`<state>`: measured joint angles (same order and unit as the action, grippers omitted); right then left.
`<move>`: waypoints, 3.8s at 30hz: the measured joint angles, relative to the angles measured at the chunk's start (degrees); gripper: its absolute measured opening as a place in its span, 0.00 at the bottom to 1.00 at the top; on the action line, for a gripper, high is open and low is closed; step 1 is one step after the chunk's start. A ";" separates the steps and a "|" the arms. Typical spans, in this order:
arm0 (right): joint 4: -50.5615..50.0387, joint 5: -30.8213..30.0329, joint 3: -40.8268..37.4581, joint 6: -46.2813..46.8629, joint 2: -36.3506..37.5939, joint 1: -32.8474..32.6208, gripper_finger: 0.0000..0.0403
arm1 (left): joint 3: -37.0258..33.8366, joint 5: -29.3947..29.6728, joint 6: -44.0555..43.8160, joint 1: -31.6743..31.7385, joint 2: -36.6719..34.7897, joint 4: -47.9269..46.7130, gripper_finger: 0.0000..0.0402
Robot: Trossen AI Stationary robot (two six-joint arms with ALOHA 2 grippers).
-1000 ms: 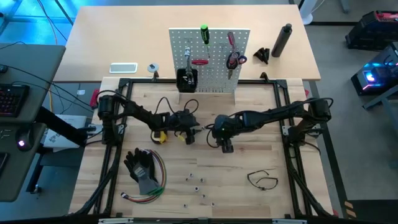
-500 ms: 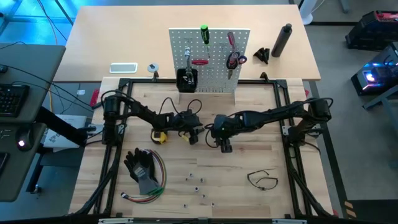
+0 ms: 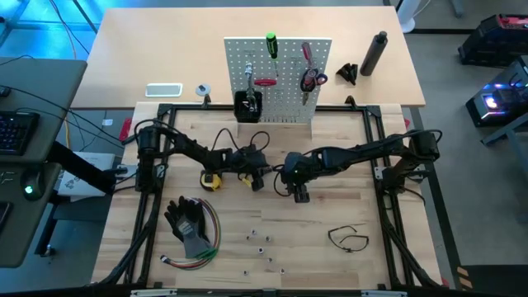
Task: Hang tools onto peg board
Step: Put the silver socket into the black bin on the white peg board
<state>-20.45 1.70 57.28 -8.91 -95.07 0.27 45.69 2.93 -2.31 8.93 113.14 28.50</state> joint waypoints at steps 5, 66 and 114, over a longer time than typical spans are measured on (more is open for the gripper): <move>0.01 0.01 0.00 -0.09 0.00 0.00 0.46 | -0.07 -0.73 1.90 -0.09 -0.60 -0.94 0.11; 1.42 -0.01 -0.02 -0.15 0.00 0.00 0.46 | 11.98 16.82 22.02 14.94 -33.66 -29.85 0.35; -7.84 -0.22 -0.02 2.05 0.00 -0.87 0.46 | 10.88 8.35 13.44 -4.29 -15.53 -34.73 0.39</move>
<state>-28.29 1.48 57.25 -6.86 -95.07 -0.60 56.58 11.28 11.13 4.64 97.62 -6.24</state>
